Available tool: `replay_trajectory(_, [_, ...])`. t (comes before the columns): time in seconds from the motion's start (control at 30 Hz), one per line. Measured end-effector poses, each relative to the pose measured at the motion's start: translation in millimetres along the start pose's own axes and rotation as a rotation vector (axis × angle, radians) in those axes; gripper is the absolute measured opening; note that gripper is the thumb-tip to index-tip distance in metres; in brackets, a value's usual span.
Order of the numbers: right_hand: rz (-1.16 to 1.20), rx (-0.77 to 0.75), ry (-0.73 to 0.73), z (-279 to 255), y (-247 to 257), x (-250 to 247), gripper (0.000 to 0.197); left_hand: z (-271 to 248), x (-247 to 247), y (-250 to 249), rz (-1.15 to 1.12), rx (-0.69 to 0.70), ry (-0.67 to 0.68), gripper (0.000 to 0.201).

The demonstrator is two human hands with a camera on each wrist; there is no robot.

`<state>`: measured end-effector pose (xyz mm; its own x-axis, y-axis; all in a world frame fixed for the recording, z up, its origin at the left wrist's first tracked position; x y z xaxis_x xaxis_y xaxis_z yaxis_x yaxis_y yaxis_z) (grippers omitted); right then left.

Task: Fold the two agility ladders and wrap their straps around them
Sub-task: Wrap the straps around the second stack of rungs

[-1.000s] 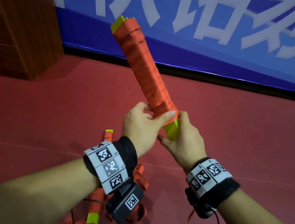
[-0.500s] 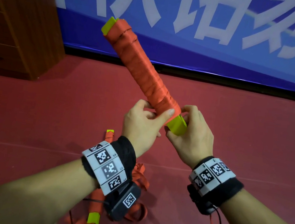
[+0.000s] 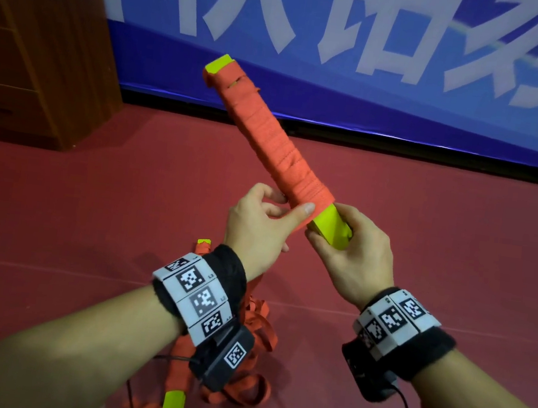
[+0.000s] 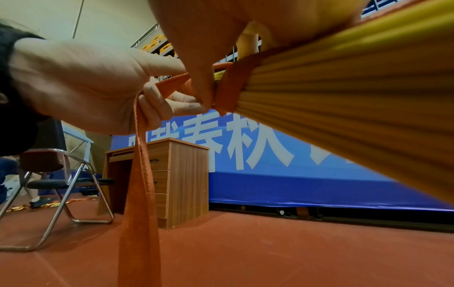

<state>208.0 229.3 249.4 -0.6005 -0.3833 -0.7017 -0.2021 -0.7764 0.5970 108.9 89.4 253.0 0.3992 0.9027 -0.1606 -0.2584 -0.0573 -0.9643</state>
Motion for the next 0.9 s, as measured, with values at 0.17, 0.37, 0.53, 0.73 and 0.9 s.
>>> replay_trajectory(0.17, [0.074, -0.017, 0.027, 1.1, -1.0, 2.8, 0.046, 2.7, 1.8, -0.4, -0.032, -0.01, 0.066, 0.043])
replay_trajectory(0.37, [-0.061, -0.065, 0.128, -1.8, 3.5, 8.0, 0.054, 2.5, -0.9, 3.1, -0.014, 0.024, -0.018, 0.04])
replay_trajectory(0.53, [-0.16, -0.003, 0.228, -2.2, 8.3, 14.0, 0.067, 1.3, 2.3, 4.6, 0.01, 0.038, -0.052, 0.044])
replay_trajectory(0.73, [-0.155, 0.038, 0.167, -0.4, 4.7, 9.2, 0.072, -0.1, 2.9, 3.1, 0.055, 0.058, -0.066, 0.049])
replay_trajectory(0.9, [-0.207, 0.001, 0.094, -0.2, 6.0, 5.6, 0.063, -2.3, 3.0, -2.4, 0.024, 0.045, -0.052, 0.048])
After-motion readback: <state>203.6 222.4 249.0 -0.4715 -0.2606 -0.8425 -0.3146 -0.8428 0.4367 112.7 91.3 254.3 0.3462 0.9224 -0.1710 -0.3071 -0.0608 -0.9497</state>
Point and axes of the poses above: each hand's wrist, its own z-axis towards the middle knuckle, its own x-axis out of the palm, y = z × x, the point moved 3 cm from there along z, towards the middle knuckle, and after that the axes turned 4 degrees about y, right-handed, at the moved point
